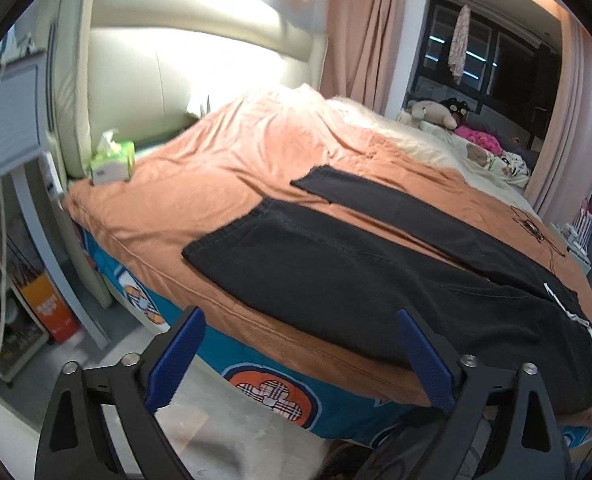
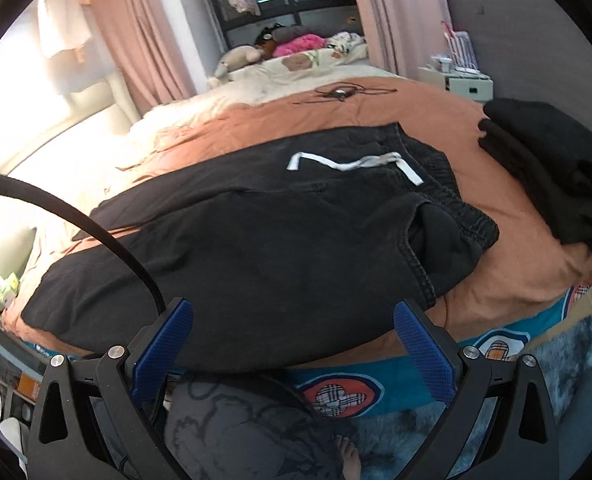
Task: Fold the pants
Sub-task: 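Lower both tools toward the leg cuffs of the black pants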
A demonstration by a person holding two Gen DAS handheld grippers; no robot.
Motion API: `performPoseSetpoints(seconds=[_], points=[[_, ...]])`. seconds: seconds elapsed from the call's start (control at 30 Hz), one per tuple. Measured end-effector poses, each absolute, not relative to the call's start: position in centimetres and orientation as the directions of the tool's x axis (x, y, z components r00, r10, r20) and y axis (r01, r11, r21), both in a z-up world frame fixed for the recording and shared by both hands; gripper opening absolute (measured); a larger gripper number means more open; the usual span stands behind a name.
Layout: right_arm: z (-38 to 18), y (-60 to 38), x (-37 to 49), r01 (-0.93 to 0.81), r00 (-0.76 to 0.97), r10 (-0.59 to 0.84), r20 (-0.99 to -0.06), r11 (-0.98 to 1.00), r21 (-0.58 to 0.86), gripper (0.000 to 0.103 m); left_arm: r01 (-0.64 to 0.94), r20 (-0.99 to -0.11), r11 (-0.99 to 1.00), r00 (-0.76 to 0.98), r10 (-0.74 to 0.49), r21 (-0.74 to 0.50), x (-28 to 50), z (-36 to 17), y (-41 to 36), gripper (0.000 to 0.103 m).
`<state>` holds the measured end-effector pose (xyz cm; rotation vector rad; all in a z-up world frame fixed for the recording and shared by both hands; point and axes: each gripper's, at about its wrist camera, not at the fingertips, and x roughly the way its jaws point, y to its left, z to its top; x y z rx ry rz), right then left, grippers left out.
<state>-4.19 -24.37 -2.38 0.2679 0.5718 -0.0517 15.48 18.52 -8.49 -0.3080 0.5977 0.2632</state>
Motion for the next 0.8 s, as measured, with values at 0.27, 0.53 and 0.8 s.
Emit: performPoseSetpoints(seconds=[0.27,0.53,0.8], points=[[-2.3,-25.7,-2.3,0.186,0.827,0.000,-0.562,0.944,0.274,0.097,-0.336,-0.654,0.901,0.752,0.082,-0.273,19.5,-11.8,20.3,0.081],[-3.3,-26.5,-0.1,0.213,0.796,0.003,-0.606,0.935,0.285,0.094,-0.355,-0.689,0.843,0.724,-0.027,-0.405,21.8,-14.8,21.8,0.081],[-4.3,-27.8,1.4,0.239,0.786,0.000,-0.619,0.922,0.304,0.094,-0.354,-0.723,0.832,0.686,-0.081,-0.428,24.9,-17.0,21.7,0.081]])
